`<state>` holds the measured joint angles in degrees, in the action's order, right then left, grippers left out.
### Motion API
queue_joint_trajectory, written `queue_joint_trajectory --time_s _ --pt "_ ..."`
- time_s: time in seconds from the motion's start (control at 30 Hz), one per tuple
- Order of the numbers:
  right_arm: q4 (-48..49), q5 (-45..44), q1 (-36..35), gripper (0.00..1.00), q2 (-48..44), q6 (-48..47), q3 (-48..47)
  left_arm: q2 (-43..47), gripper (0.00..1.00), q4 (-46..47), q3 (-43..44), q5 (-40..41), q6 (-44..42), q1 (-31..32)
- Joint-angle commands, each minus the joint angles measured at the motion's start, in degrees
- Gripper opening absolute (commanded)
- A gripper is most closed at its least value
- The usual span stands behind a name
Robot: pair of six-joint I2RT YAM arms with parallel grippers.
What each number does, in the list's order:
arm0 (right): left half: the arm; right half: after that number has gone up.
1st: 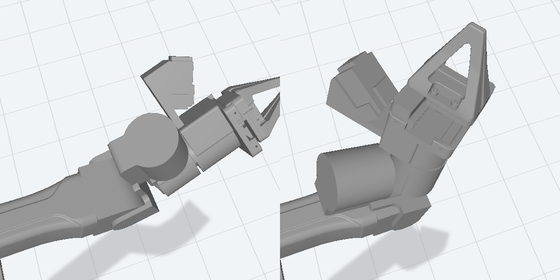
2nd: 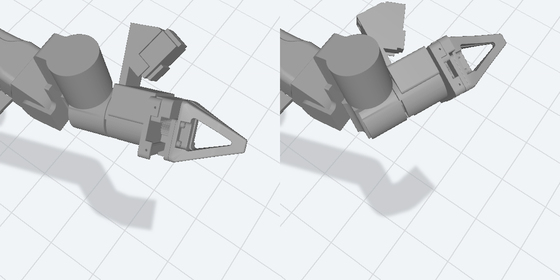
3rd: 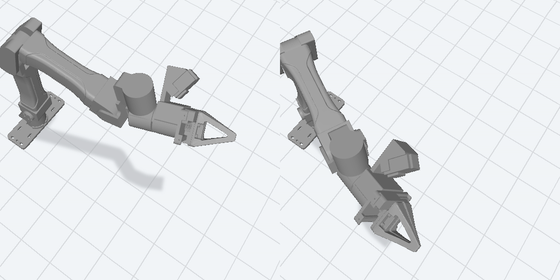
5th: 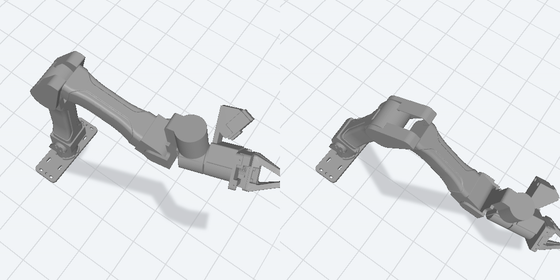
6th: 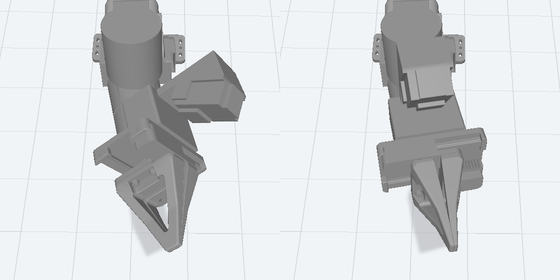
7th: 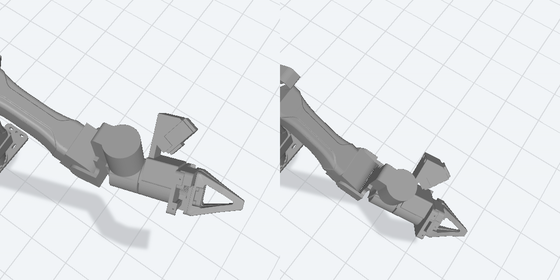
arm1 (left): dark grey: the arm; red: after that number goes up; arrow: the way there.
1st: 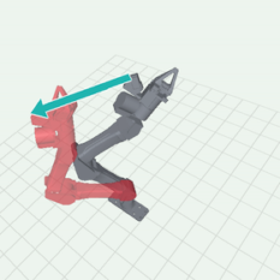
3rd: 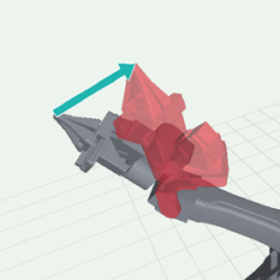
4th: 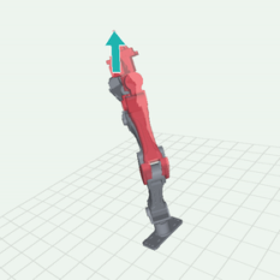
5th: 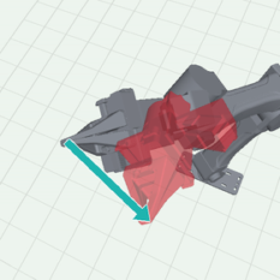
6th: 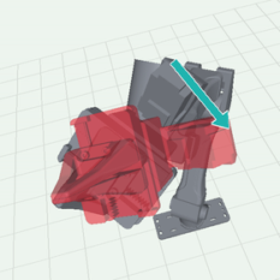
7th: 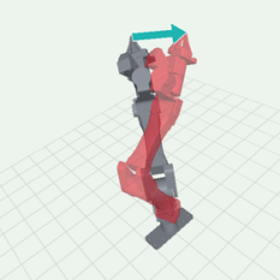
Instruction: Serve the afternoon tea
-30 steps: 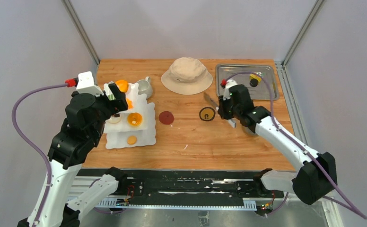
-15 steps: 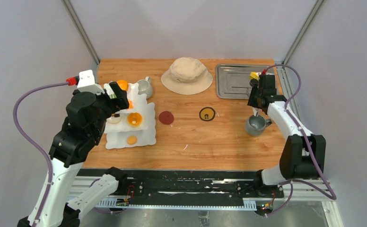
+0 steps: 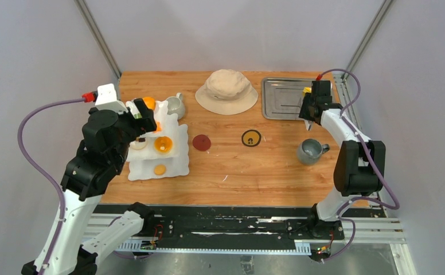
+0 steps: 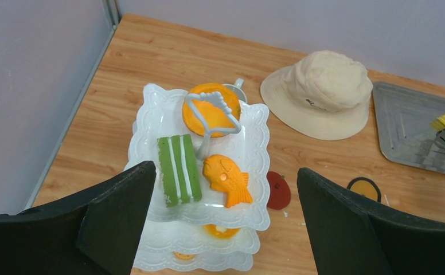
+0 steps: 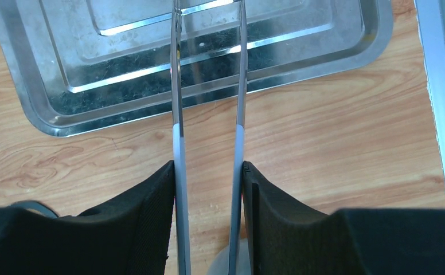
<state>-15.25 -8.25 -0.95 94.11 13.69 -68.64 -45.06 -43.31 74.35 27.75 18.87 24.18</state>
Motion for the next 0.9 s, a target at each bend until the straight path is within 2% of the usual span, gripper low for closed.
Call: queue_joint_trajectory --time_s 0.0,0.7,0.73,0.8,0.87 --pt "1.2 -1.9 1.1 0.44 1.5 -0.6 -3.4 -0.3 0.98 2.2 0.2 2.2 -0.8 0.4" --pt "1.1 -2.4 2.8 0.44 10.3 -0.7 -10.0 -3.0 0.98 3.6 -0.2 2.2 -1.0 0.3" --pt "1.1 -2.0 2.9 0.43 10.6 -0.6 -10.3 -3.1 0.98 3.6 -0.2 2.2 -1.1 0.4" --pt "-0.1 -1.6 3.1 0.28 10.6 0.0 -10.9 -3.0 0.98 3.9 -0.4 2.3 -1.1 0.4" --pt "-0.7 0.0 3.1 0.20 9.7 1.0 -10.6 -3.2 0.98 4.2 -0.8 2.3 -1.1 0.3"
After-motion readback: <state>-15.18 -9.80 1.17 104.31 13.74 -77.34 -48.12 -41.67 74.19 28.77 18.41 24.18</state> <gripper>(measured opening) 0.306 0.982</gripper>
